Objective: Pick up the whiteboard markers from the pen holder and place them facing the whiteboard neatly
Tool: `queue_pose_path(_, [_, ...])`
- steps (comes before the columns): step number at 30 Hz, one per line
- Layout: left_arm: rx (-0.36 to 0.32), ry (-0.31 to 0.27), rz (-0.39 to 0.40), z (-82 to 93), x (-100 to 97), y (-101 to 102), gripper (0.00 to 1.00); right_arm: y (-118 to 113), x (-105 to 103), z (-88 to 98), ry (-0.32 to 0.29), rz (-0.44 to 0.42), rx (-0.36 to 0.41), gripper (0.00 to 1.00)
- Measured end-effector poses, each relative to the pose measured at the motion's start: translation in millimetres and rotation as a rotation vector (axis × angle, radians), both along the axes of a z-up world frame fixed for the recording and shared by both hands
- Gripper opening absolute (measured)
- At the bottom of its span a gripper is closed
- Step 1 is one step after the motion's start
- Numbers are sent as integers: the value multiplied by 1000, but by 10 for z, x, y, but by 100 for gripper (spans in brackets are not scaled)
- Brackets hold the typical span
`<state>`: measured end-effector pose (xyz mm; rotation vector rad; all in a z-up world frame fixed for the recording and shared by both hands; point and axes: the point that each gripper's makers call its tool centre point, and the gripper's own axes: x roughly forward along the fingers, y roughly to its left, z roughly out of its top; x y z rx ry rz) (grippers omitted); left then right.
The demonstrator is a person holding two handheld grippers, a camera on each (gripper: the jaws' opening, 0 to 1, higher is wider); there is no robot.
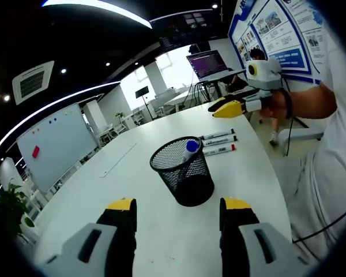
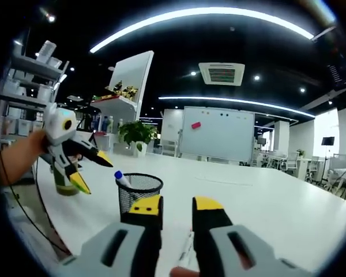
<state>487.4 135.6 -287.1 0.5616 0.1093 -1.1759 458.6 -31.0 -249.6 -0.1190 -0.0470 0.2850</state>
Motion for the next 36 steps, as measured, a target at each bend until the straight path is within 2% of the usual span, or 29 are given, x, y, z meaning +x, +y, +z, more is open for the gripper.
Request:
queue_pose_path(8, [0, 0, 1, 0, 1, 1, 59, 163, 15, 71, -3, 39, -9, 20])
queue_pose_path(13, [-1, 0, 1, 1, 2, 1, 59, 213, 49, 76, -5, 48, -40, 21])
queue_pose_path(36, [-1, 0, 1, 1, 1, -2, 59, 482, 123, 260, -29, 134, -50, 21])
